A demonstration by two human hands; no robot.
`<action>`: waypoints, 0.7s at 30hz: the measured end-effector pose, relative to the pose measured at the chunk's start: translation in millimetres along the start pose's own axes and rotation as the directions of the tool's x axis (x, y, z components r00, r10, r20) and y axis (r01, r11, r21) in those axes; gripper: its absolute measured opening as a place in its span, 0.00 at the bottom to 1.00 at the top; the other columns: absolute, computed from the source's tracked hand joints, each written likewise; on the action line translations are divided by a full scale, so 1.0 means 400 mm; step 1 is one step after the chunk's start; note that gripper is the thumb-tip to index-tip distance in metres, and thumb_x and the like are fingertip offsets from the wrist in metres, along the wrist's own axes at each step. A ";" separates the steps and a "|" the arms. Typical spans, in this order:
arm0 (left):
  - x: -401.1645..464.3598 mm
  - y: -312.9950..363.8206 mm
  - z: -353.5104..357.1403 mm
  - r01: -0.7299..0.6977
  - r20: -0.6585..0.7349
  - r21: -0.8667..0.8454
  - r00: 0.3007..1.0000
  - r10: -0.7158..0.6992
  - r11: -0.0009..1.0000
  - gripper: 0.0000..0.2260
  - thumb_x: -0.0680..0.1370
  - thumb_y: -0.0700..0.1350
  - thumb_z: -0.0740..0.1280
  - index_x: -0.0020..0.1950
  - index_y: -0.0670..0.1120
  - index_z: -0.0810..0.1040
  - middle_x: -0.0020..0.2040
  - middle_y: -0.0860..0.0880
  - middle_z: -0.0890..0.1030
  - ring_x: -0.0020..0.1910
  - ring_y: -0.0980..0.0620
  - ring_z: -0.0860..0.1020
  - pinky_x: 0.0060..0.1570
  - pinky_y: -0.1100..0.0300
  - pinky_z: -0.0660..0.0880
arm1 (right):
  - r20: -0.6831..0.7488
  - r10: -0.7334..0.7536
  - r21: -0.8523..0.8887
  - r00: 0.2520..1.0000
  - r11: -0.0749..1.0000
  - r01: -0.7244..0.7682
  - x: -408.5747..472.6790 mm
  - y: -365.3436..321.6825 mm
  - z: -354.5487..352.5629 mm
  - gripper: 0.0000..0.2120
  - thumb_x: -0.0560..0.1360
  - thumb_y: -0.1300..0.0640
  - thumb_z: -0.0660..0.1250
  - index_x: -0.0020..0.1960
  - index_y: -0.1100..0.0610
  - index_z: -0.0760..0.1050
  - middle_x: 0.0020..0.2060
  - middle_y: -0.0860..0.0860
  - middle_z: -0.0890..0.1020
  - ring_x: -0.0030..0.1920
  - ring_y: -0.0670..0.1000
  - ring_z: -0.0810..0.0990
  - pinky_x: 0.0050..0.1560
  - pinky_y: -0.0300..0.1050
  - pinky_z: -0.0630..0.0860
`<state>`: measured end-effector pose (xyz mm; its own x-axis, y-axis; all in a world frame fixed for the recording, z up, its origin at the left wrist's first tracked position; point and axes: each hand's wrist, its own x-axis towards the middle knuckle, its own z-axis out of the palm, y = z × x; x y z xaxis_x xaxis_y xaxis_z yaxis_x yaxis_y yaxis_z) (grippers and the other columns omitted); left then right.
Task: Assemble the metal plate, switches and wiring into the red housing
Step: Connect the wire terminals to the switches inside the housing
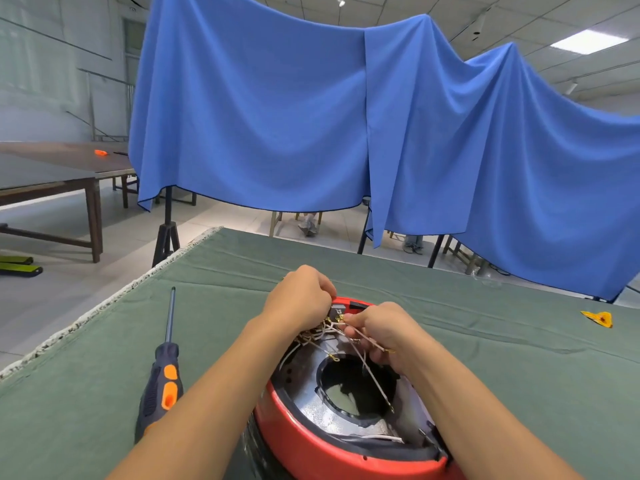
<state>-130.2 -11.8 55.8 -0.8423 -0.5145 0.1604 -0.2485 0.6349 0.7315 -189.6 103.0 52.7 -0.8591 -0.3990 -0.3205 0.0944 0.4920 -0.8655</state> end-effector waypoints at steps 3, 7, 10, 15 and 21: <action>-0.001 0.000 -0.002 -0.004 0.018 -0.005 1.000 0.004 1.000 0.18 0.74 0.34 0.59 0.54 0.49 0.83 0.55 0.48 0.83 0.54 0.48 0.78 0.57 0.51 0.76 | -0.019 -0.025 -0.005 1.000 1.000 0.024 0.003 0.001 0.004 0.08 0.77 0.60 0.65 0.40 0.58 0.77 0.20 0.46 0.76 0.16 0.43 0.66 0.18 0.32 0.57; 0.000 -0.001 -0.004 0.003 0.038 -0.015 0.999 -0.002 1.000 0.19 0.75 0.34 0.58 0.57 0.49 0.82 0.57 0.49 0.82 0.57 0.49 0.78 0.60 0.51 0.74 | -0.040 -0.056 0.010 0.998 0.998 0.057 0.001 0.000 0.008 0.07 0.77 0.61 0.66 0.41 0.61 0.77 0.19 0.47 0.76 0.18 0.44 0.71 0.16 0.31 0.58; 0.003 -0.003 -0.003 0.014 0.032 -0.028 0.999 -0.013 1.000 0.19 0.75 0.34 0.58 0.57 0.48 0.82 0.59 0.49 0.81 0.58 0.49 0.77 0.60 0.52 0.74 | -0.051 -0.064 0.009 0.997 0.998 0.064 -0.001 -0.001 0.011 0.05 0.77 0.60 0.66 0.46 0.62 0.78 0.20 0.47 0.77 0.26 0.48 0.74 0.17 0.32 0.59; 0.005 -0.006 -0.001 0.018 0.021 -0.048 1.000 -0.017 0.999 0.19 0.75 0.33 0.58 0.57 0.47 0.82 0.60 0.49 0.81 0.59 0.49 0.77 0.61 0.52 0.73 | -0.063 -0.075 0.003 0.995 0.997 0.075 0.000 -0.002 0.017 0.06 0.77 0.61 0.65 0.42 0.60 0.78 0.20 0.47 0.77 0.30 0.49 0.75 0.22 0.36 0.64; 0.009 -0.010 0.003 0.008 0.021 -0.031 1.000 -0.007 0.999 0.18 0.74 0.33 0.60 0.56 0.48 0.83 0.59 0.49 0.81 0.59 0.49 0.77 0.61 0.51 0.74 | -0.100 -0.116 -0.003 0.988 0.993 0.116 0.002 0.000 0.026 0.11 0.77 0.64 0.64 0.35 0.60 0.76 0.25 0.51 0.77 0.28 0.47 0.73 0.28 0.39 0.65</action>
<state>-132.6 -15.4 52.8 -0.8505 -0.5066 0.1414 -0.2400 0.6130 0.7527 -185.1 94.6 48.6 -0.9102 -0.3742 -0.1777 -0.0078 0.4445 -0.8958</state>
